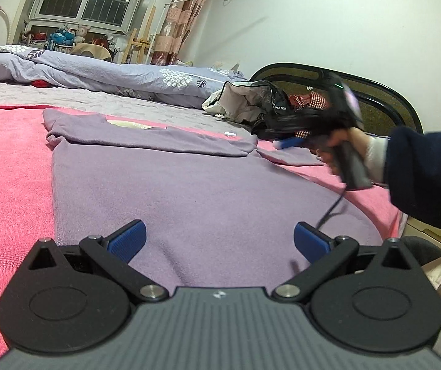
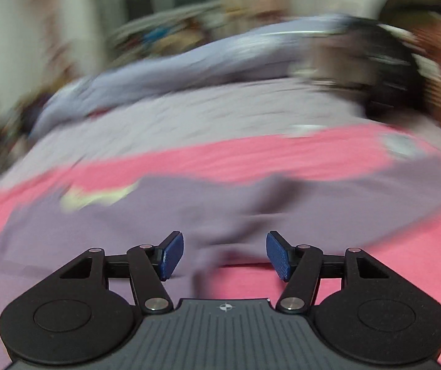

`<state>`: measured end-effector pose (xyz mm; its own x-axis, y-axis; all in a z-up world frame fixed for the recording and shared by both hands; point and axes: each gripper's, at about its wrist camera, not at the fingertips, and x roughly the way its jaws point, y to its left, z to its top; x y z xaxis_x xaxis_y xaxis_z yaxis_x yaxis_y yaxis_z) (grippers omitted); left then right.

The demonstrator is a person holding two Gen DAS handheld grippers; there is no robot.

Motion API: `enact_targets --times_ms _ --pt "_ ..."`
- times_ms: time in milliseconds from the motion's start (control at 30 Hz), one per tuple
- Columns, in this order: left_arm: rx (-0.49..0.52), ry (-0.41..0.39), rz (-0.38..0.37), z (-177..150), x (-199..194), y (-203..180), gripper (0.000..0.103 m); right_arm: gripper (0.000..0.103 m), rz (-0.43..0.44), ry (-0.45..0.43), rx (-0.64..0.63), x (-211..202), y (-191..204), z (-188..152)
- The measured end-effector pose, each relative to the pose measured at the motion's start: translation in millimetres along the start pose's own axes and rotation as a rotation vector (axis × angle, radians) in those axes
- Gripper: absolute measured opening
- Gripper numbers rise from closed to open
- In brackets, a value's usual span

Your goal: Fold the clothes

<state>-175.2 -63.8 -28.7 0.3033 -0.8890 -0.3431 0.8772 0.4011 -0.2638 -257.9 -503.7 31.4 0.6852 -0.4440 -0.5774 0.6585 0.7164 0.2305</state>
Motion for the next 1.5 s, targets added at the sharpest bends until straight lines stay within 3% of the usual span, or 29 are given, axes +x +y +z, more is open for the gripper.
enact_targets --times_ms 100,300,367,467,567,700,767,867,933,1000,1100,1167,1267,1367,1433,1500 --pt "0.005 0.007 0.007 -0.6 -1.0 -3.4 0.102 0.056 -0.127 -0.024 0.247 -5.8 -85.2 7.4" --pt "0.008 0.037 0.034 2.7 0.5 -10.1 0.102 0.054 -0.204 -0.139 0.604 3.0 -208.9 6.0" --pt "-0.008 0.046 0.037 4.3 0.5 -10.1 0.102 0.047 -0.189 -0.168 0.637 14.9 -226.0 7.4" --pt "-0.034 0.056 0.038 6.5 1.1 -9.0 0.102 0.047 -0.147 -0.192 0.698 35.5 -243.8 13.6" --pt "-0.038 0.064 0.05 7.2 2.6 -10.2 0.102 0.035 -0.124 -0.186 0.741 49.4 -257.6 19.8" --pt "-0.039 0.072 0.074 7.7 4.3 -13.8 0.102 0.029 -0.069 -0.173 0.738 57.9 -266.0 19.2" --pt "-0.04 0.075 0.077 8.1 5.0 -13.7 0.102 0.009 -0.062 -0.153 0.757 60.5 -269.2 18.5" --pt "-0.047 0.075 0.075 8.2 4.5 -12.9 0.102 0.008 -0.056 -0.145 0.753 54.9 -265.1 20.3" --pt "-0.052 0.068 0.07 7.6 4.1 -11.6 0.102 0.008 -0.041 -0.145 0.71 47.3 -249.3 26.0" --pt "-0.062 0.064 0.066 7.5 3.6 -10.3 0.102 0.007 0.044 -0.135 0.622 40.2 -205.4 35.8" --pt "-0.202 0.082 0.058 25.1 1.1 -1.4 0.102 0.007 0.169 -0.12 0.489 29.5 -139.6 50.6" --pt "-0.342 0.041 0.041 41.3 -10.0 12.8 0.102 0.007 0.252 -0.11 0.399 22.4 -95.8 60.4" --pt "-0.46 -0.096 0.058 62.0 -42.5 32.0 0.102 0.007 0.375 -0.094 0.263 11.7 -30.0 75.1" --pt "-0.43 -0.146 0.123 84.2 -68.9 42.8 0.102 0.007 0.501 -0.068 0.131 4.8 39.7 84.6" --pt "-0.395 -0.163 0.17 95.5 -82.0 48.0 0.102 0.007 0.572 -0.004 0.064 19.9 101.9 62.3" --pt "-0.404 -0.19 0.179 100.7 -92.0 55.2 0.102 0.007 0.587 0.078 0.001 40.3 150.2 30.1"
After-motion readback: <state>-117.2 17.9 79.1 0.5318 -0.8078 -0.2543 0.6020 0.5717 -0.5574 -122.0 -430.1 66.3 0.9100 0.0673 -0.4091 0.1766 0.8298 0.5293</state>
